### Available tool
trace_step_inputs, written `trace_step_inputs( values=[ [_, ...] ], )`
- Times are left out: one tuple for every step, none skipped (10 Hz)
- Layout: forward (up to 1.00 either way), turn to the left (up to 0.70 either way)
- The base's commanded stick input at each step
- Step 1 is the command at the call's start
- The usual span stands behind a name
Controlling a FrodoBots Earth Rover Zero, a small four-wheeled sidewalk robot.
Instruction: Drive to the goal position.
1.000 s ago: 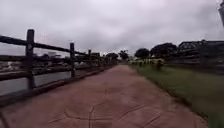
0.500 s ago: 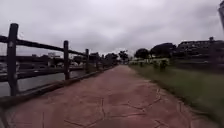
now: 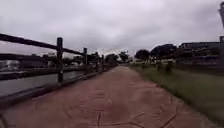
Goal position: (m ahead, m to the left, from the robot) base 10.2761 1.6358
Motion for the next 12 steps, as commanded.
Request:
trace_step_inputs(
  values=[
    [0.98, 0.0],
    [0.98, 0.0],
    [0.98, 0.0],
    [0.98, 0.0],
    [0.98, 0.0],
    [0.98, 0.0],
    [0.98, 0.0],
    [0.98, 0.0],
    [0.98, 0.0],
    [0.98, 0.0],
    [0.98, 0.0],
    [0.98, 0.0]
  ],
)
